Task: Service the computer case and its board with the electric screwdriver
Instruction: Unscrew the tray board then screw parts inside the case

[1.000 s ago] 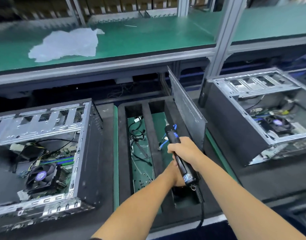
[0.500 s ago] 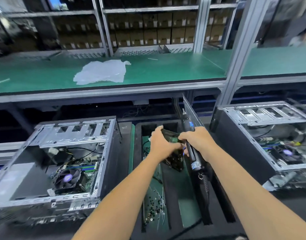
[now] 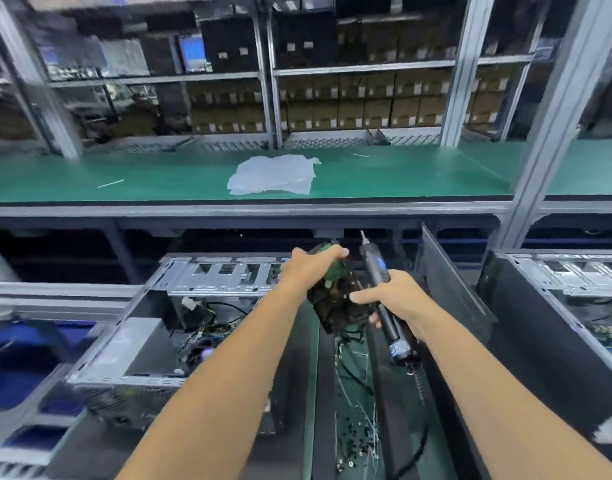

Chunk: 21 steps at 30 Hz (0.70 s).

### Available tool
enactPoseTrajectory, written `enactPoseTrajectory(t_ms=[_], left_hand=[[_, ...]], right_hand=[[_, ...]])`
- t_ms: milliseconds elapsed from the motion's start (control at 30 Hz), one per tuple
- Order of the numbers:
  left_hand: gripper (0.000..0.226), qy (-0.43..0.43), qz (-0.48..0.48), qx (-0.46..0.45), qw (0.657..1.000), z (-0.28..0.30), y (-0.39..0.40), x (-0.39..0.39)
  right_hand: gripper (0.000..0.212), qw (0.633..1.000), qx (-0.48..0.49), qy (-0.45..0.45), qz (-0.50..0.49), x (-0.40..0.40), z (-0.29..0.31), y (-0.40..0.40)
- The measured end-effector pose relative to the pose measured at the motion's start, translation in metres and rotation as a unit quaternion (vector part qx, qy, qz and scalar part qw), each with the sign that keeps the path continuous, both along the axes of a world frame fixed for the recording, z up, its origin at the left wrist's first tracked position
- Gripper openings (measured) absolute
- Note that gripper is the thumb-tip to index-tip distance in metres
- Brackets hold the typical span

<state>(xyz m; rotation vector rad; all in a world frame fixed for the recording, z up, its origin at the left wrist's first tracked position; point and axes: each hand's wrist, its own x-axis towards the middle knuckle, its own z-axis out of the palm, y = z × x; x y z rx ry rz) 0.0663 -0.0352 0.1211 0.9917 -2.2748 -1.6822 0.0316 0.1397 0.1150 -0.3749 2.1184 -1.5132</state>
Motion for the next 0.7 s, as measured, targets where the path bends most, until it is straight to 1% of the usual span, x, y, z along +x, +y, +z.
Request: enactPoseTrajectory(t_ms=[33,100,200,233,300,333,400,467,500,633,700], left_hand=[[0.124,-0.009,0.013,0.017,1.0,0.001,-0.01,0.005],[0.131,-0.011,0.024,0.039,0.999,0.002,-0.033,0.016],[0.127,-0.016,0.026,0.036,0.999,0.0,-0.073,0.033],[0.121,-0.013,0.017,0.048,0.999,-0.002,-0.087,0.04],[0.097,0.008,0.006,0.091,0.996,-0.011,-0.117,0.051],[0.084,0.02,0.011,0.108,0.994,-0.017,-0.133,0.056],[0.067,0.032,0.035,0.123,0.991,-0.029,-0.16,0.07],[0.058,0.022,0.054,0.134,0.989,-0.04,-0.178,0.086],[0.055,0.016,0.051,0.15,0.987,-0.046,-0.186,0.092],[0.039,0.039,-0.007,0.261,0.964,-0.063,-0.204,0.11],[0.023,0.048,-0.028,0.275,0.96,-0.068,-0.205,0.114]], right_hand=[[0.059,1.0,0.007,0.005,0.01,0.004,0.001,-0.012],[0.052,1.0,0.011,0.005,0.026,0.015,0.002,-0.038],[0.046,0.999,0.005,-0.009,0.046,0.033,0.002,-0.08],[0.04,0.999,0.001,-0.012,0.049,0.039,0.0,-0.094],[0.026,0.999,0.0,-0.014,0.048,0.051,-0.005,-0.119],[0.026,0.999,0.0,-0.018,0.043,0.056,-0.008,-0.13],[0.035,0.999,-0.003,-0.035,0.032,0.067,-0.015,-0.149],[0.05,0.999,-0.004,-0.049,0.025,0.079,-0.023,-0.163],[0.051,0.998,-0.003,-0.052,0.02,0.084,-0.027,-0.168],[0.035,0.998,-0.008,-0.066,-0.001,0.097,-0.037,-0.18],[0.033,0.997,-0.013,-0.071,-0.003,0.099,-0.04,-0.182]])
